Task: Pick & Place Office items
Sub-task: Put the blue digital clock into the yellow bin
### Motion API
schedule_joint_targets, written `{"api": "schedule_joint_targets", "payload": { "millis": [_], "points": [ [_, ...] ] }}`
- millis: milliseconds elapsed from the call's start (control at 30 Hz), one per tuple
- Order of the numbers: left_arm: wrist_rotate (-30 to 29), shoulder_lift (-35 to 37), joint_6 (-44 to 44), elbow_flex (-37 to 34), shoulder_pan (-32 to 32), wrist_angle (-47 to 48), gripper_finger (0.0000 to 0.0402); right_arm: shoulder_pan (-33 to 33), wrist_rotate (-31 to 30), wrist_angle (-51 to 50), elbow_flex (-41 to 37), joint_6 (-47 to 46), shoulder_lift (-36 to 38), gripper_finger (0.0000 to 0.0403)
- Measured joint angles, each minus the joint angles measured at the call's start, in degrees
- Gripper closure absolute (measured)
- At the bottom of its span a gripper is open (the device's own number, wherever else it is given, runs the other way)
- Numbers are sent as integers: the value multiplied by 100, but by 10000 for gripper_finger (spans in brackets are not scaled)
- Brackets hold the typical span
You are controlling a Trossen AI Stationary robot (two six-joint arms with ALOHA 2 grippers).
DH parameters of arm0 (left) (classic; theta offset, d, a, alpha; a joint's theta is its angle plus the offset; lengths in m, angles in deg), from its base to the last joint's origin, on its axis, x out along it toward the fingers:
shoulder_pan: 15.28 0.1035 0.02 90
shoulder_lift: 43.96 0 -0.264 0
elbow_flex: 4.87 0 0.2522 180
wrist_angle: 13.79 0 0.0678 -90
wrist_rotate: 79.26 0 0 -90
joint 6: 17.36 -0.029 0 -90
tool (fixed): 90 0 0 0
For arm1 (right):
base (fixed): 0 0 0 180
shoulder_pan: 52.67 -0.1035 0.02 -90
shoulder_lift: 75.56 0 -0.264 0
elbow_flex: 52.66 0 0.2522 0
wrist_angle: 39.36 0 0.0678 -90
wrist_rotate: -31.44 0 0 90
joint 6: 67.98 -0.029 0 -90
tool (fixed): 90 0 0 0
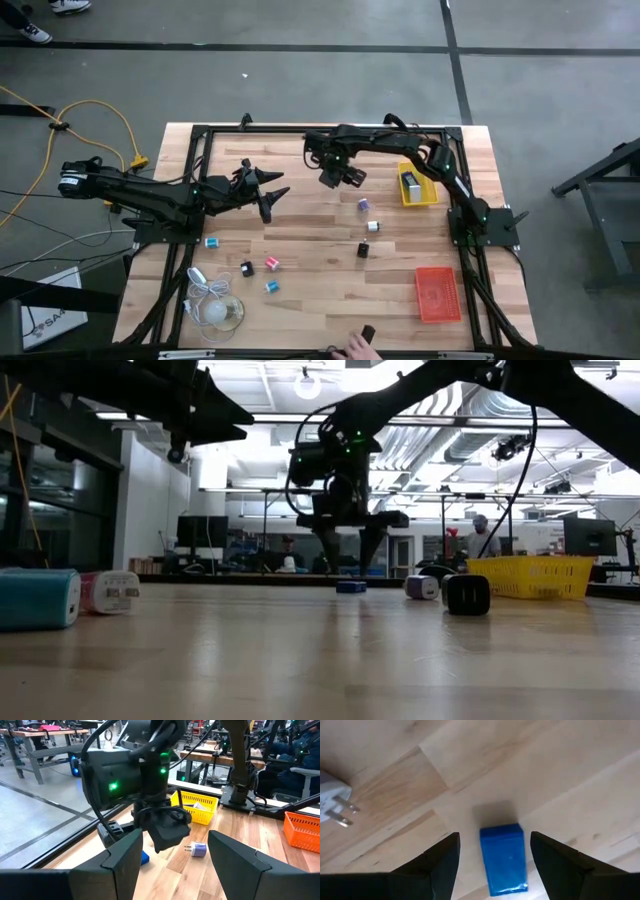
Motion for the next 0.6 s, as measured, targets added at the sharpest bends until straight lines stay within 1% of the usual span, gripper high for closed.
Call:
{"api": "schedule_joint_targets", "payload": {
  "millis": [133,367,600],
  "points": [
    [0,-1,-1,0,0,0,183,103,162,1,-2,142,28,172],
    [0,-2,-1,0,1,0,183,205,203,51,-2,366,29,172],
    [0,-2,0,0,2,0,183,364,580,55,-2,557,29,172]
  ]
}}
